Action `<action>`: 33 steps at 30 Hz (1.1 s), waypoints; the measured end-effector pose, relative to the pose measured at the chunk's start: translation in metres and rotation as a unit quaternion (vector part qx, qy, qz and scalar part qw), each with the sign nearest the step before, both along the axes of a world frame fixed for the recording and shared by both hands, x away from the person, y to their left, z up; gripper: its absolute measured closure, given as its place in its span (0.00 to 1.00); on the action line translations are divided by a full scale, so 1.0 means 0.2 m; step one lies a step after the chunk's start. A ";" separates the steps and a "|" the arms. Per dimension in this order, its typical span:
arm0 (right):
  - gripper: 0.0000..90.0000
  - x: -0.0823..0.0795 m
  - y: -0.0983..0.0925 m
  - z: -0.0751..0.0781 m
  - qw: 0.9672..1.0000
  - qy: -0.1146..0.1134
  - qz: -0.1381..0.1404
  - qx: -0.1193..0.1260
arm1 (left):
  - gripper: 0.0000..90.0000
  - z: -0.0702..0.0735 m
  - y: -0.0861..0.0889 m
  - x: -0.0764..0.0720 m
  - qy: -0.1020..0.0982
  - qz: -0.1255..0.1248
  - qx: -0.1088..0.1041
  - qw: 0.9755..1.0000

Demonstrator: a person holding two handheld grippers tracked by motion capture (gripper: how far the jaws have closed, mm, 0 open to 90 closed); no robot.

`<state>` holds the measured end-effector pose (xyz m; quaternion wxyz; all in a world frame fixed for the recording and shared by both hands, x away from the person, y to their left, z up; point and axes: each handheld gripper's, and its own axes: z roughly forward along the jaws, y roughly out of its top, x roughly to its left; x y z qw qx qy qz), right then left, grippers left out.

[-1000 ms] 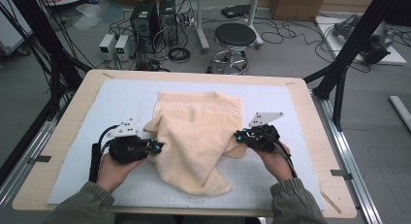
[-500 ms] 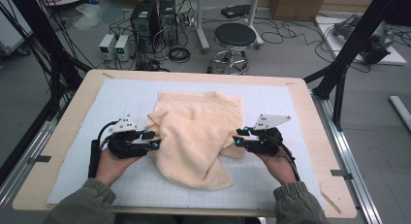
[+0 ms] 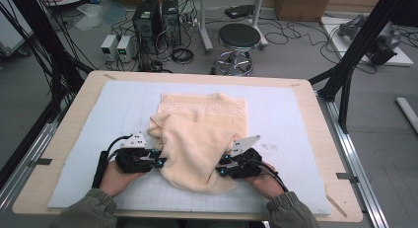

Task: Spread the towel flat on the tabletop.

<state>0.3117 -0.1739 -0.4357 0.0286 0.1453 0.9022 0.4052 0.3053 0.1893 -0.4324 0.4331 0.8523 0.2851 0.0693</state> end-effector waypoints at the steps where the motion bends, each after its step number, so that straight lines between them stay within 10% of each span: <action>1: 0.81 0.00 0.02 -0.01 1.000 0.004 0.005 -0.006 | 0.85 -0.01 -0.01 0.00 0.001 -0.003 0.005 1.000; 4: 0.98 0.00 0.03 -0.02 1.000 0.003 0.017 -0.006 | 0.92 0.01 -0.01 -0.02 -0.009 -0.001 0.007 1.000; 23: 0.99 -0.40 -0.24 0.24 0.998 -0.030 0.030 0.046 | 0.93 0.31 0.12 -0.49 -0.064 -0.027 -0.041 0.997; 28: 0.89 -0.42 -0.24 0.29 0.997 -0.049 0.029 0.053 | 0.74 0.34 0.13 -0.54 -0.067 -0.035 -0.051 0.996; 33: 0.83 -0.29 -0.17 0.21 0.998 -0.058 0.016 0.023 | 0.71 0.28 0.11 -0.42 -0.071 -0.030 -0.050 0.996</action>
